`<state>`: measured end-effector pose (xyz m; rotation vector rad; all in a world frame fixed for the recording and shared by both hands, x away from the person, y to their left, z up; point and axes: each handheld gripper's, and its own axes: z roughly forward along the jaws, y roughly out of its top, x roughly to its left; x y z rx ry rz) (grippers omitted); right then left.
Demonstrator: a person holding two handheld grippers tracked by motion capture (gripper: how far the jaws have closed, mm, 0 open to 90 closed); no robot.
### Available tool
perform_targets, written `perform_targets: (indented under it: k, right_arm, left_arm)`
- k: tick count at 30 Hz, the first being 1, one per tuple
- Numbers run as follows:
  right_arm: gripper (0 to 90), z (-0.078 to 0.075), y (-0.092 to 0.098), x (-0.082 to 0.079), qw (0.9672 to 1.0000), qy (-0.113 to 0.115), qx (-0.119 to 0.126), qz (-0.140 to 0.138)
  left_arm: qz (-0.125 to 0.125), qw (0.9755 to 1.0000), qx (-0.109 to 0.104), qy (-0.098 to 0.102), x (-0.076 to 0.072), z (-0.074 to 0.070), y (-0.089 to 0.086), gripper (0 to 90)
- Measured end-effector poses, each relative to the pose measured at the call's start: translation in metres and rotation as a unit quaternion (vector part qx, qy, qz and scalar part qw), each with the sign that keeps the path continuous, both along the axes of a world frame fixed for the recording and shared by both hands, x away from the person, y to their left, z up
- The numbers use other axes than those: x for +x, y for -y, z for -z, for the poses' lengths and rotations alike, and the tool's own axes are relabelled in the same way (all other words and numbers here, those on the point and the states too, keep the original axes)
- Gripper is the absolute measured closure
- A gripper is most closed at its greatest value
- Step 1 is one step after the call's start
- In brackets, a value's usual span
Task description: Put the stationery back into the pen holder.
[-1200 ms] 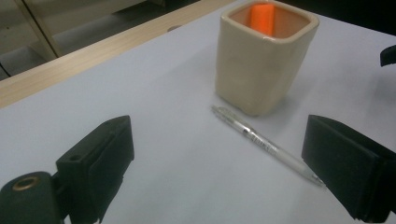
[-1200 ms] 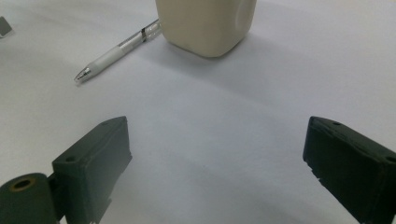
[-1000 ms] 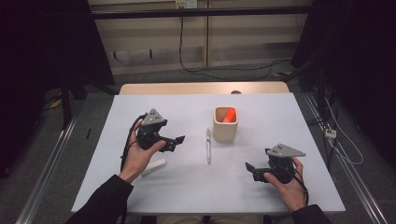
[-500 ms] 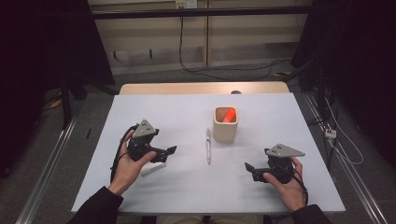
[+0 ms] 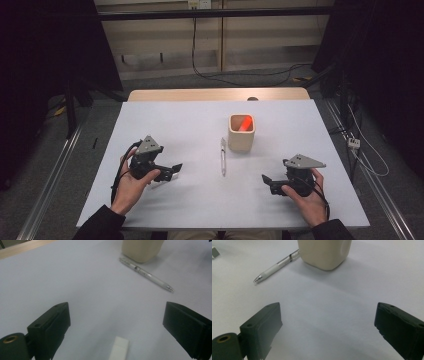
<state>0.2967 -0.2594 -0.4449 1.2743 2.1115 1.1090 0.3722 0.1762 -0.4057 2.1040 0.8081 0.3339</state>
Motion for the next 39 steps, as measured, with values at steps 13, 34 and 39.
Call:
perform_targets:
  k: [13, 34, 39]
  right_arm:
    - [7.2, 0.000, -0.001, 0.000, 1.0000, -0.002, -0.001, -0.001]
    - [7.2, 0.000, -0.002, 0.000, 1.0000, -0.002, -0.001, -0.003]
    - [7.2, 0.000, -0.002, 0.000, 1.0000, -0.002, -0.001, -0.003]
  left_arm:
    - [-0.018, 0.9997, 0.016, 0.004, -0.009, 0.006, -0.021, 8.7]
    - [0.029, 0.9921, 0.105, -0.063, -0.007, 0.012, -0.029, 22.0]
    - [0.037, 0.9882, 0.133, -0.067, -0.009, 0.012, -0.027, 26.8]
